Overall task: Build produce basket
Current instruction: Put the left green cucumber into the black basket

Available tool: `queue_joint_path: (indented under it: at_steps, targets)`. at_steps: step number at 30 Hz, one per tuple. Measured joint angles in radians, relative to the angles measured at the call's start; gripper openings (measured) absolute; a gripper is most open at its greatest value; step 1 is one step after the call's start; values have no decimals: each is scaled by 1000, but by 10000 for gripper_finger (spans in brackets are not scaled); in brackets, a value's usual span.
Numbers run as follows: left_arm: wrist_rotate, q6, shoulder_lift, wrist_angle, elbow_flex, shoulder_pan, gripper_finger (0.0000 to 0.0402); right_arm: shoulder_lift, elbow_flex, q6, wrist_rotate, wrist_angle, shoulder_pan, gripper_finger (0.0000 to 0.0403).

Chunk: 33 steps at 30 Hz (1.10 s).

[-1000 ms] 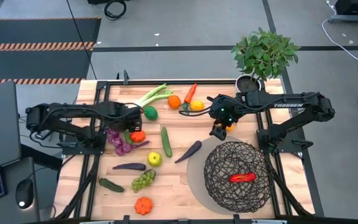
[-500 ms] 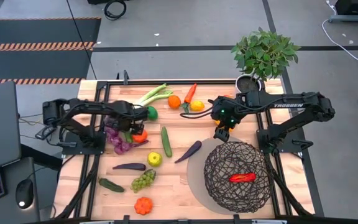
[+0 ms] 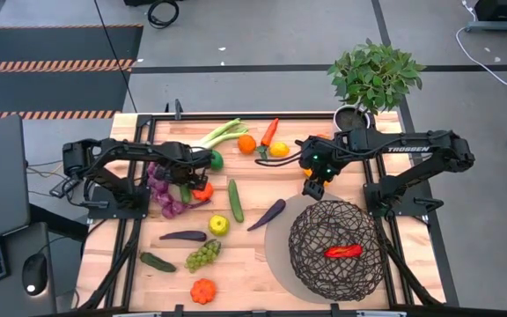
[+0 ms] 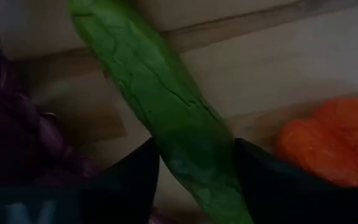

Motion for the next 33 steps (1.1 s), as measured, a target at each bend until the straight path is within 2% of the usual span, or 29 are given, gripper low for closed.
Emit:
queue_joint_path:
  at_steps: [5,9,15,19,23,27,33]
  targets:
    - [54,73,0,-17,14,-1,157,0,0,17,12,-2,0,308]
    - [75,152,0,-122,84,-2,149,0,0,44,-7,-10,0,308]
    - [58,295,0,-306,271,-1,151,0,0,41,-7,-13,0,308]
    - [54,326,0,-305,437,-13,150,0,0,44,14,-15,-12,308]
    - [54,394,0,-204,593,-51,153,-35,0,124,15,-45,-37,308]
    - [54,484,0,-43,706,-107,154,-131,0,203,17,-25,-54,308]
    - [31,620,3,281,732,-182,154,-274,0,371,100,46,-71,308]
